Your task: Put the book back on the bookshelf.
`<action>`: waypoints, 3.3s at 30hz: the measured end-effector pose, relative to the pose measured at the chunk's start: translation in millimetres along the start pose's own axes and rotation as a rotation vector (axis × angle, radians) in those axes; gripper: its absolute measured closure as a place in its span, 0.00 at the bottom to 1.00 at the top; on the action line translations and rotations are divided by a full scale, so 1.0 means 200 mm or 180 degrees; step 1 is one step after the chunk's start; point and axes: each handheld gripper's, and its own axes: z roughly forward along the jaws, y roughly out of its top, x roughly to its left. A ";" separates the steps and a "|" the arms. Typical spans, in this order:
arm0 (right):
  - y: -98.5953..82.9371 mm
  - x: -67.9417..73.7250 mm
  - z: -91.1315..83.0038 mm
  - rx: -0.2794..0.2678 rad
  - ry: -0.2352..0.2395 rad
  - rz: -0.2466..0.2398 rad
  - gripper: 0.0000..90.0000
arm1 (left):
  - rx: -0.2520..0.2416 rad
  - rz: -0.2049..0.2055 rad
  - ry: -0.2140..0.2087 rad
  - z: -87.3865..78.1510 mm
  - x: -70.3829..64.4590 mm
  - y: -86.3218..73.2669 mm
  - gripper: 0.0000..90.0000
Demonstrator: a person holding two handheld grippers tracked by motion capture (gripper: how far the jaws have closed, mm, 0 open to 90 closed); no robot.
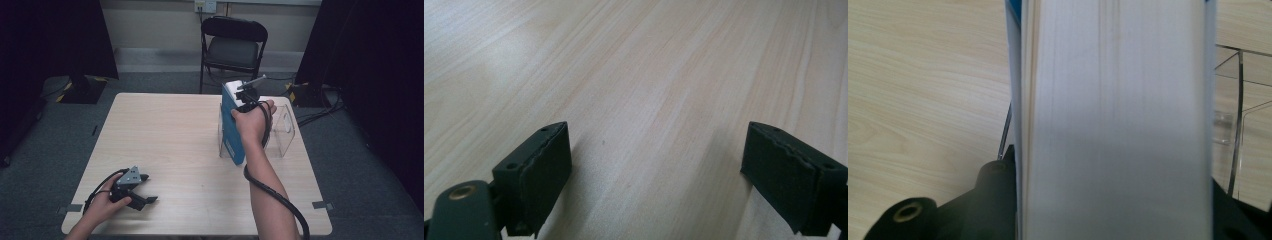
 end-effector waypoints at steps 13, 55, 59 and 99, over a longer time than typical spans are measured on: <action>0.01 0.00 0.02 -0.0013 -0.0035 -0.0005 0.68 | 0.0001 0.0000 -0.0001 0.00 0.00 0.00 0.14; -0.02 -0.05 -0.02 -0.0302 0.0105 0.0088 0.44 | 0.0042 0.0056 -0.0065 0.00 0.00 0.00 0.11; -0.04 -0.06 -0.05 -0.0386 0.0137 0.0092 0.41 | 0.0030 0.0048 -0.0068 0.00 0.00 0.00 0.10; -0.19 -0.05 -0.13 -0.0417 0.0490 -0.0414 0.20 | 0.0122 0.0144 -0.0128 0.02 -0.01 0.01 0.00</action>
